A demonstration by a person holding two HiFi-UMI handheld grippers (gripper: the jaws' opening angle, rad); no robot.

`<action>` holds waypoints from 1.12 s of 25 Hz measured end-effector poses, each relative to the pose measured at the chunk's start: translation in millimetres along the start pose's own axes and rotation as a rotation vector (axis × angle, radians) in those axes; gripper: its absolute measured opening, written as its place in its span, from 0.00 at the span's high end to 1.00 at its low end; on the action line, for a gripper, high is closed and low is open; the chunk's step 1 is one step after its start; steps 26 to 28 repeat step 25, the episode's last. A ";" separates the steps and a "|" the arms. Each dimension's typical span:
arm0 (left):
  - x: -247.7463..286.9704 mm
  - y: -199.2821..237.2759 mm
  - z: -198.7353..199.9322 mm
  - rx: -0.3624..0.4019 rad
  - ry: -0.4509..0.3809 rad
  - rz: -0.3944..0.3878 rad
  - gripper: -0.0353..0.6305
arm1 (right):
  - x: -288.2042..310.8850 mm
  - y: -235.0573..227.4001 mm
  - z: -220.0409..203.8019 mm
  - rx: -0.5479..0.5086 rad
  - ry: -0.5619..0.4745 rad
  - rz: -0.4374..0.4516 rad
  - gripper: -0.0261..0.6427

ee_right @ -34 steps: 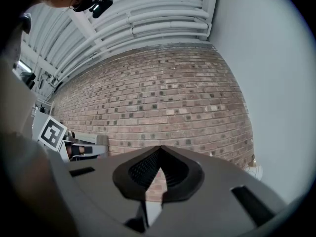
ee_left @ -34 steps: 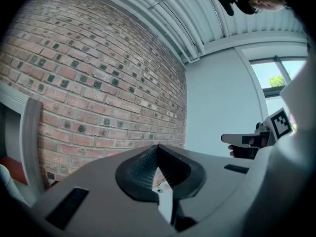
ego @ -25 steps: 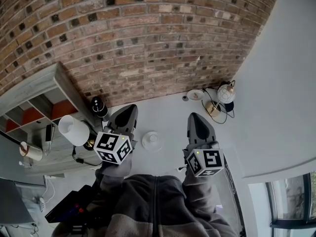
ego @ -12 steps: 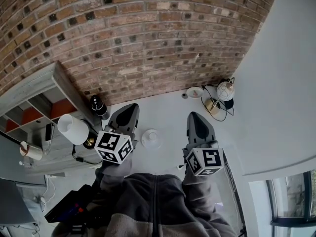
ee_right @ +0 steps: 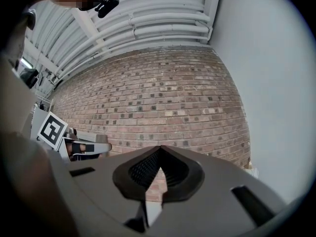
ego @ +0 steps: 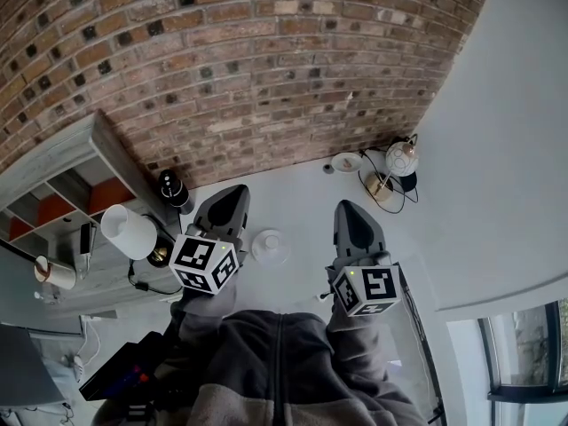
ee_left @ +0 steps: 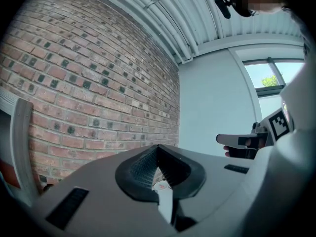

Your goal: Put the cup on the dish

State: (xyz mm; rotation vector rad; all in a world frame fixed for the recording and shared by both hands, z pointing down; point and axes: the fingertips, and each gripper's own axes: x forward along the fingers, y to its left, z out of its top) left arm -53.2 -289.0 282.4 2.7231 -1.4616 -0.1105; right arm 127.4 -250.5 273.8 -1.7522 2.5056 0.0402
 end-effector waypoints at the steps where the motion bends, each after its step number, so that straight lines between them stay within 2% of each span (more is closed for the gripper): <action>1: -0.1 -0.6 -0.1 0.001 0.000 -0.001 0.94 | 0.0 1.1 0.0 -0.004 0.000 0.003 0.96; 17: -0.5 -4.8 -4.8 -0.015 0.012 -0.011 0.94 | -2.6 9.2 -4.3 -0.013 0.011 0.032 0.96; 28: -3.0 6.9 -9.2 -0.020 0.020 0.012 0.94 | 3.1 15.3 -8.7 -0.016 0.013 0.046 0.96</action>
